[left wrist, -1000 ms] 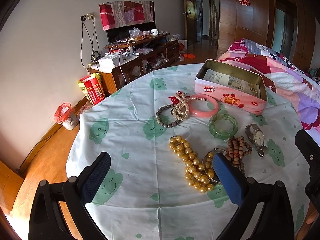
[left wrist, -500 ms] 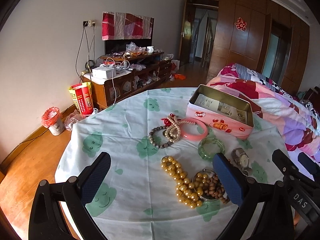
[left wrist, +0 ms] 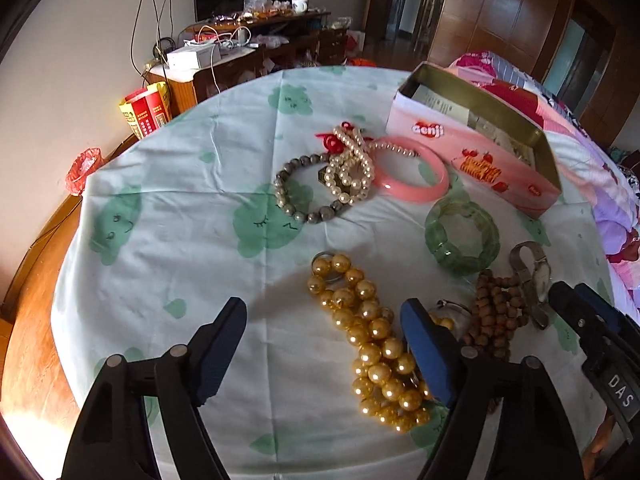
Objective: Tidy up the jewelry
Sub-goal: 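Move left gripper to the gold bead bracelet while right gripper moves to the silver wristwatch, then close left gripper on the gold beads while right gripper grasps the watch, lift both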
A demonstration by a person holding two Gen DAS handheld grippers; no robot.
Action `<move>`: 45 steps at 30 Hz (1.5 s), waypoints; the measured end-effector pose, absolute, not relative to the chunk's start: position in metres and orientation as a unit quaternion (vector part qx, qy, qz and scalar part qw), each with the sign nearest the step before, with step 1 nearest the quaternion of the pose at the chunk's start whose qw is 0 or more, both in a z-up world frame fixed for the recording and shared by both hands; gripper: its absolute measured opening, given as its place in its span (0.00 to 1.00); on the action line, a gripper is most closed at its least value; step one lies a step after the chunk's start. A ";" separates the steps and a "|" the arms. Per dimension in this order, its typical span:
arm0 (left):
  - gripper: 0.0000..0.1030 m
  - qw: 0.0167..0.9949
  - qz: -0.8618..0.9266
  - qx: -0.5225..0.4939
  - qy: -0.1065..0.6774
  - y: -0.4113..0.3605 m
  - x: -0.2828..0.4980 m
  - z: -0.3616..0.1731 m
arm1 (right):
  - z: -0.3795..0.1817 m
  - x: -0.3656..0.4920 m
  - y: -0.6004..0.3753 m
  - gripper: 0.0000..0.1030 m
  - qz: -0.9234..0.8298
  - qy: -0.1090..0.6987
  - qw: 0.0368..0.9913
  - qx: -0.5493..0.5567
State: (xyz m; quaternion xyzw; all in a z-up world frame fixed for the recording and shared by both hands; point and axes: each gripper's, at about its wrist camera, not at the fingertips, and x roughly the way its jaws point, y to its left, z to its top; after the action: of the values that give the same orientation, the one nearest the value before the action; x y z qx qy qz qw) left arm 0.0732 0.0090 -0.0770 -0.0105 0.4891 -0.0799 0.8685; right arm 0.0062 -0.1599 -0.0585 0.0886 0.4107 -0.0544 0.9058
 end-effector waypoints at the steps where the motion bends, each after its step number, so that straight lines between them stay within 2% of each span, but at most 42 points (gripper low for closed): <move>1: 0.76 0.866 -0.079 -0.007 0.494 0.008 0.076 -0.080 | -0.063 0.014 -0.158 0.50 -0.046 0.422 0.902 0.079; 3: 0.75 0.868 -0.073 0.007 0.490 0.004 0.076 -0.082 | -0.070 0.023 -0.156 0.50 -0.038 0.439 0.895 0.071; 6: 0.67 0.873 -0.067 0.029 0.482 0.001 0.076 -0.082 | -0.082 0.033 -0.156 0.45 -0.028 0.462 0.884 0.074; 7: 0.61 0.876 -0.069 0.031 0.477 0.001 0.075 -0.082 | -0.084 0.034 -0.155 0.41 -0.032 0.459 0.885 0.065; 8: 0.49 0.878 -0.077 0.034 0.471 0.001 0.074 -0.081 | -0.084 0.034 -0.153 0.37 -0.031 0.457 0.887 0.058; 9: 0.40 0.880 -0.086 0.036 0.465 0.001 0.073 -0.080 | -0.085 0.034 -0.153 0.36 -0.029 0.457 0.888 0.052; 10: 0.25 0.881 -0.095 0.037 0.462 0.002 0.072 -0.079 | -0.085 0.032 -0.154 0.36 -0.027 0.455 0.889 0.054; 11: 0.21 0.882 -0.102 0.038 0.458 0.003 0.072 -0.079 | -0.084 0.031 -0.156 0.36 -0.024 0.453 0.889 0.059; 17: 0.21 0.892 -0.160 -0.045 0.419 0.031 0.063 -0.063 | -0.075 0.026 -0.171 0.35 -0.009 0.439 0.892 0.108; 19: 0.12 0.902 -0.166 -0.050 0.395 0.037 0.058 -0.051 | -0.062 0.020 -0.173 0.35 -0.003 0.421 0.900 0.111; 25: 0.12 0.920 -0.180 -0.051 0.345 0.041 0.054 -0.020 | -0.039 0.013 -0.182 0.35 0.004 0.391 0.909 0.146; 31: 0.15 0.916 -0.155 -0.022 0.370 0.036 0.062 -0.033 | -0.031 0.012 -0.184 0.35 0.003 0.372 0.915 0.154; 33: 0.32 0.902 -0.153 -0.024 0.403 0.036 0.064 -0.044 | -0.030 0.014 -0.185 0.35 0.004 0.370 0.916 0.156; 34: 0.51 0.896 -0.153 -0.026 0.415 0.036 0.065 -0.048 | -0.030 0.013 -0.184 0.35 0.003 0.369 0.916 0.156; 35: 0.62 0.889 -0.156 -0.035 0.429 0.037 0.065 -0.054 | -0.029 0.012 -0.184 0.35 0.001 0.368 0.917 0.155; 36: 0.63 0.887 -0.158 -0.043 0.432 0.038 0.065 -0.057 | -0.029 0.012 -0.184 0.35 -0.003 0.367 0.918 0.153; 41: 0.62 0.882 -0.121 -0.033 0.454 0.037 0.066 -0.073 | -0.023 0.006 -0.179 0.35 -0.016 0.351 0.926 0.138; 42: 0.58 0.881 -0.121 -0.035 0.457 0.038 0.067 -0.076 | -0.022 0.005 -0.179 0.35 -0.013 0.349 0.927 0.140; 43: 0.45 0.880 -0.131 -0.041 0.454 0.040 0.066 -0.078 | -0.020 0.004 -0.179 0.35 -0.012 0.346 0.927 0.143; 44: 0.36 0.880 -0.136 -0.044 0.453 0.040 0.065 -0.078 | -0.019 0.003 -0.179 0.35 -0.012 0.345 0.928 0.143; 45: 0.32 0.879 -0.141 -0.045 0.452 0.041 0.065 -0.077 | -0.018 0.003 -0.178 0.35 -0.013 0.343 0.929 0.141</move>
State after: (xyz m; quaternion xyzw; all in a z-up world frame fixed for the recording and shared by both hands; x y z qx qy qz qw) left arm 0.0653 0.0406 -0.0775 -0.0454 0.4523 -0.1413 0.8794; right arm 0.0030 -0.1782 -0.0176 0.1405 0.3432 -0.0130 0.9286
